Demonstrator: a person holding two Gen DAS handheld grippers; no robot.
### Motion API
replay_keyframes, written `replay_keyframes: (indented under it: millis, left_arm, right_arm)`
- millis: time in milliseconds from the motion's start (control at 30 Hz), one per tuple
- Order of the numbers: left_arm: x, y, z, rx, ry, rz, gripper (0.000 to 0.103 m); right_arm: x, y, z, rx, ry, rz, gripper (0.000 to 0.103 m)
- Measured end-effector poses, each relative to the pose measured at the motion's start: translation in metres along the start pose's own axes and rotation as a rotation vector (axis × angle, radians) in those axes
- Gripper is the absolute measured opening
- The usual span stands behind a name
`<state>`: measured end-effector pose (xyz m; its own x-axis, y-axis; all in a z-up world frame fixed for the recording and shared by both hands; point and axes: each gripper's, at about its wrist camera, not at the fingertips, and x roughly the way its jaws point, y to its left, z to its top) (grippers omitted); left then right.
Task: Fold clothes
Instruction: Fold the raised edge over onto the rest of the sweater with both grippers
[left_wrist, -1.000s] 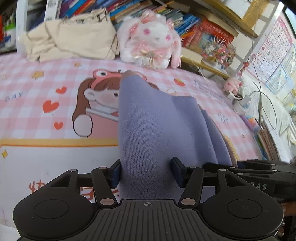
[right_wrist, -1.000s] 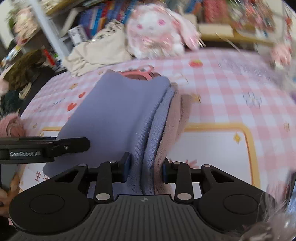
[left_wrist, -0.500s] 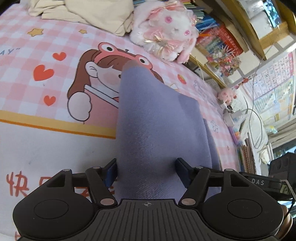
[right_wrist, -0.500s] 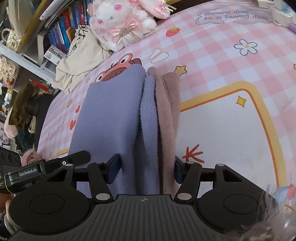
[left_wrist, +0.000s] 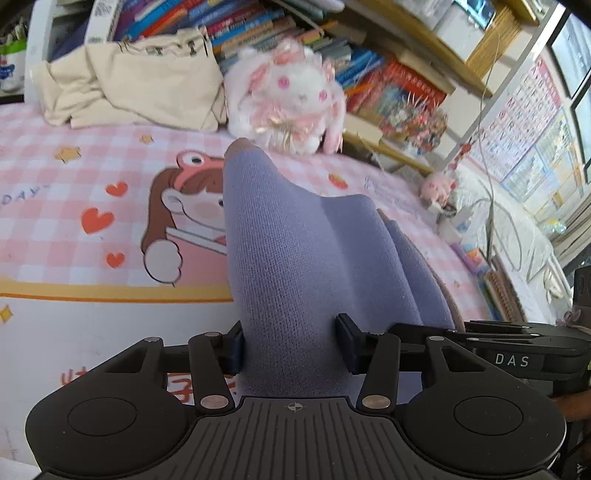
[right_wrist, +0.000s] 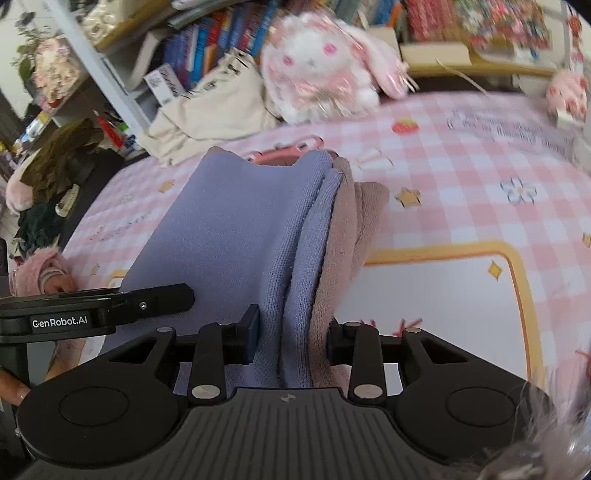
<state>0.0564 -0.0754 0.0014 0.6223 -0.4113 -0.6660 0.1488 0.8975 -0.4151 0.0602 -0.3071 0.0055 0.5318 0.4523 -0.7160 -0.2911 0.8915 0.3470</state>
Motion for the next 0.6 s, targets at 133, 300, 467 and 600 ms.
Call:
replay_keyframes:
  millis: [133,300,467,600]
  left_arm:
    - [-0.011,0.008,0.005,-0.023,-0.041,-0.004,0.048]
    - [-0.019,0.023,0.015,-0.043,-0.078,0.011,0.048]
    - [-0.018,0.043,0.03,-0.069,-0.083,0.028,0.048]
    - [-0.014,0.059,0.042,-0.088,-0.081,0.038,0.048]
  right_arm:
    - [-0.003,0.016,0.008,-0.05,-0.039,0.002,0.031]
    - [0.007,0.036,0.022,-0.097,-0.062,0.012,0.031]
    - [0.026,0.051,0.04,-0.119,-0.06,0.026,0.031]
    - [0.043,0.059,0.054,-0.121,-0.053,0.033,0.031]
